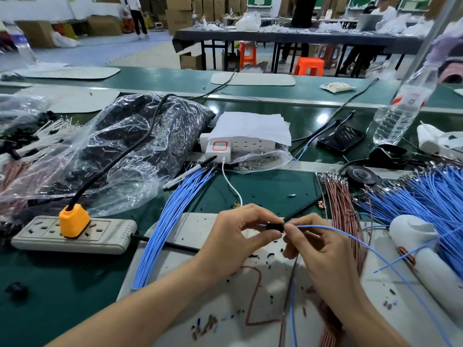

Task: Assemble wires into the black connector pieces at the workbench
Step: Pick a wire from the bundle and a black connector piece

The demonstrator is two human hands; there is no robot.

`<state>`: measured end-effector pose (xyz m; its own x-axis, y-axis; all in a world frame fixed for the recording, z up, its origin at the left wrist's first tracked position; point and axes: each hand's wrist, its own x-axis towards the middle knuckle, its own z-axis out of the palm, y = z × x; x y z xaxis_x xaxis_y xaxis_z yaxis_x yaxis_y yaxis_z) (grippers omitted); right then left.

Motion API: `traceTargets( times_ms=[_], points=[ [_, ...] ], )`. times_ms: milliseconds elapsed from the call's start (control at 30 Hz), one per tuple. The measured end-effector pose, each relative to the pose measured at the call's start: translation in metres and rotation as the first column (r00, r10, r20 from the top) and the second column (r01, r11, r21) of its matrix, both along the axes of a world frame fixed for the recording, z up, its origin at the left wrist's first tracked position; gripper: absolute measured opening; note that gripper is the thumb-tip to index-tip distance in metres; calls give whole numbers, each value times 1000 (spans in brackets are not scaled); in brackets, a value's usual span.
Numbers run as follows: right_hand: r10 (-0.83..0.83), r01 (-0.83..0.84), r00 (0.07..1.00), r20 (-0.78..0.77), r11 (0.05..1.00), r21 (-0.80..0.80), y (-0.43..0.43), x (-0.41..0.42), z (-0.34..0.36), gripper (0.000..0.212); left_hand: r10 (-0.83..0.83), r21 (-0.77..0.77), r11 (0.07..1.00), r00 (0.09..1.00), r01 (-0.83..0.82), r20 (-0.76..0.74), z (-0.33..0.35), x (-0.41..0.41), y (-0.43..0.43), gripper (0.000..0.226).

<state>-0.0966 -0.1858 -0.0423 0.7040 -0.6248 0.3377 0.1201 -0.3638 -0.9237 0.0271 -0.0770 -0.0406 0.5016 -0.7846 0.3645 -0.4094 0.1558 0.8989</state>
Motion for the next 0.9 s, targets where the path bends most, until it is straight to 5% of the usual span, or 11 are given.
traceTargets(
  times_ms=[200,367,633,767,900],
  points=[
    [-8,4,999,49,997,83,-6,0,1,40,81,-47,996,966,-71,245,1,0,1,19],
    [54,-58,993,-107,998,-34,-1,2,0,35,54,-41,998,943,-43,327,0,-2,2,23],
    [75,-81,997,34,969,232,-9,1,5,14,41,-84,996,917,-8,396,-4,1,-1,7],
    [-69,-52,980,188,820,570,-28,-5,17,9,314,-162,949,837,-269,448,1,13,-1,36],
    [-405,86,878,256,658,748,-58,-15,25,18,633,-154,774,751,-614,186,8,37,1,41]
  ],
)
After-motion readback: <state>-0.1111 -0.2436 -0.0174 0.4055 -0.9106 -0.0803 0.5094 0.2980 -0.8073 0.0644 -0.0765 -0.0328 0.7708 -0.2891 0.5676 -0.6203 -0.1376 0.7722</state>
